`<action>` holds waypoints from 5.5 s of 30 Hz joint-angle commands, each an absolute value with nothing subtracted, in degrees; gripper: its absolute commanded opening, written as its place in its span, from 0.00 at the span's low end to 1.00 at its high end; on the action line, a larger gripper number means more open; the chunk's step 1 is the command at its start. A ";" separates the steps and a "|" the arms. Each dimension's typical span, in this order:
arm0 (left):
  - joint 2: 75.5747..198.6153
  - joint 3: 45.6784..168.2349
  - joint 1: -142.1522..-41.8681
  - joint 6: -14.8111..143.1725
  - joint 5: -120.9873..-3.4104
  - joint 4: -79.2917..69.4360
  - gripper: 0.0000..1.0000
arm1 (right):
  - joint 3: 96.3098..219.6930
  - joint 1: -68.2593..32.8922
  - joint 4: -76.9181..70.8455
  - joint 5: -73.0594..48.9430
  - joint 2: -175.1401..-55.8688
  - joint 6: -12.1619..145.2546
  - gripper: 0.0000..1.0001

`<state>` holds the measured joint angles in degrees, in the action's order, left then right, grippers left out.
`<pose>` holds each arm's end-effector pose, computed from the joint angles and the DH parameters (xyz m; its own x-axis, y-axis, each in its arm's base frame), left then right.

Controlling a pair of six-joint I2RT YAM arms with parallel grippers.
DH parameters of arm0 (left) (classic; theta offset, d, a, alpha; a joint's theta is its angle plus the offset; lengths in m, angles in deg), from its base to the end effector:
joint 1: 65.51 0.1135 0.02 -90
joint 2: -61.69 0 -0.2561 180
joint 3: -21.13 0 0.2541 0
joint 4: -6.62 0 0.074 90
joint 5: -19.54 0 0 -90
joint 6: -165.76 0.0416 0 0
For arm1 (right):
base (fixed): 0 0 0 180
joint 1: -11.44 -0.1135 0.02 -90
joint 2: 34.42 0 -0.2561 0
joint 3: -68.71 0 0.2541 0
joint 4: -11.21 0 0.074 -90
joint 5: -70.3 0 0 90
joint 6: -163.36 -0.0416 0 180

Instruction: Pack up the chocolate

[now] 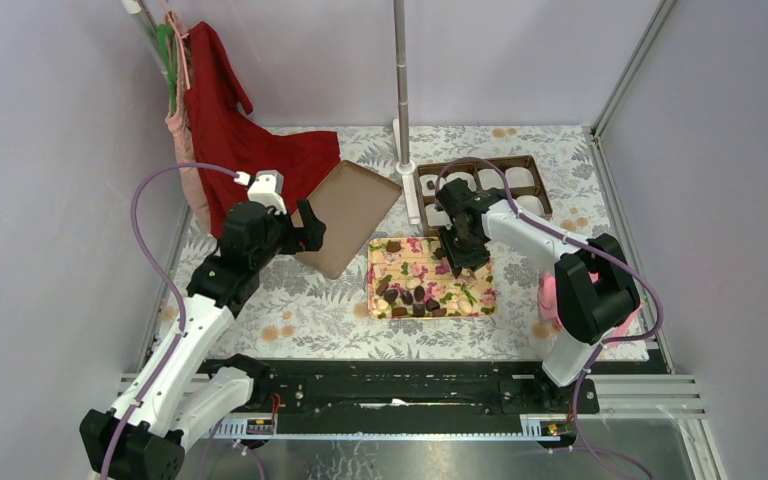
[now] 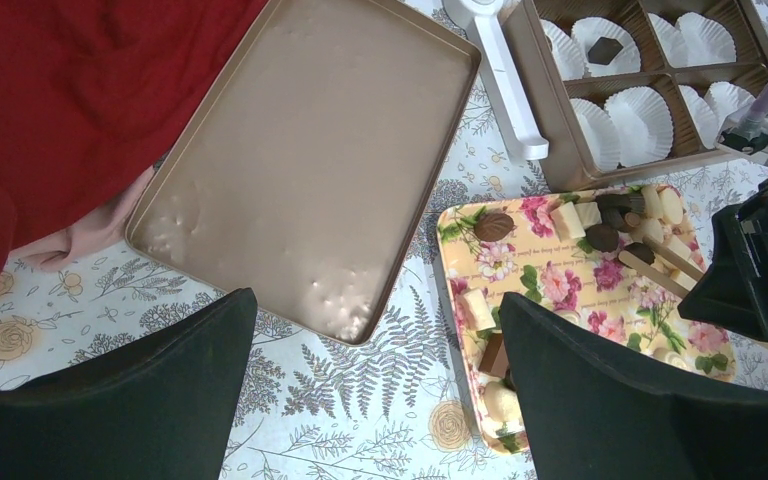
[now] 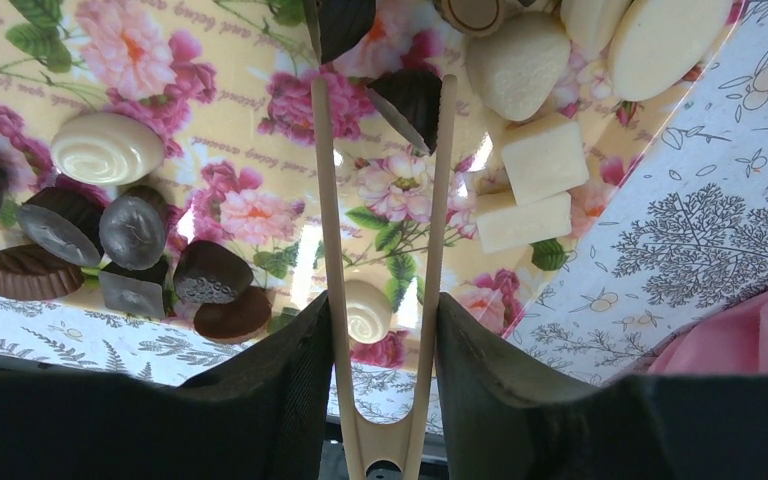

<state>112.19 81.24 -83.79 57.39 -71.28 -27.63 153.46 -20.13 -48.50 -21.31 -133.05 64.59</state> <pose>0.2022 -0.0662 0.3053 -0.4707 -0.1764 -0.8645 0.1612 0.9461 -0.2808 0.2884 0.1758 0.1949 -0.8865 -0.3659 -0.2833 -0.3859 0.9224 0.0164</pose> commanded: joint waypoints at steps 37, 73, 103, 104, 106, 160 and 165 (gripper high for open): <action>111.57 80.84 -83.44 57.39 -68.70 -25.80 0.99 | 152.59 -24.11 -53.11 -22.27 -128.94 64.03 0.49; 111.61 80.90 -83.44 57.41 -68.55 -25.76 0.99 | 158.42 -23.54 -55.40 -28.25 -129.52 65.56 0.28; 111.89 80.62 -83.53 57.61 -68.44 -25.77 0.99 | 189.13 -1.01 -51.99 -30.07 -147.42 71.06 0.28; 112.06 80.66 -83.53 57.65 -68.46 -25.86 0.99 | 190.41 -0.75 -52.06 -30.04 -148.66 71.33 0.28; 112.42 80.64 -83.52 57.74 -68.68 -25.77 0.99 | 192.34 -0.30 -51.86 -29.85 -151.55 71.74 0.28; 115.13 80.67 -83.51 58.36 -69.63 -26.10 0.99 | 202.19 2.48 -52.36 -26.82 -166.13 73.10 0.47; 115.05 80.67 -83.48 58.36 -69.67 -26.09 0.99 | 202.29 2.49 -52.58 -26.82 -165.44 73.10 0.47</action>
<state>115.10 81.24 -83.79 57.43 -69.38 -27.63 199.53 2.25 -51.48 -27.56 -165.99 72.34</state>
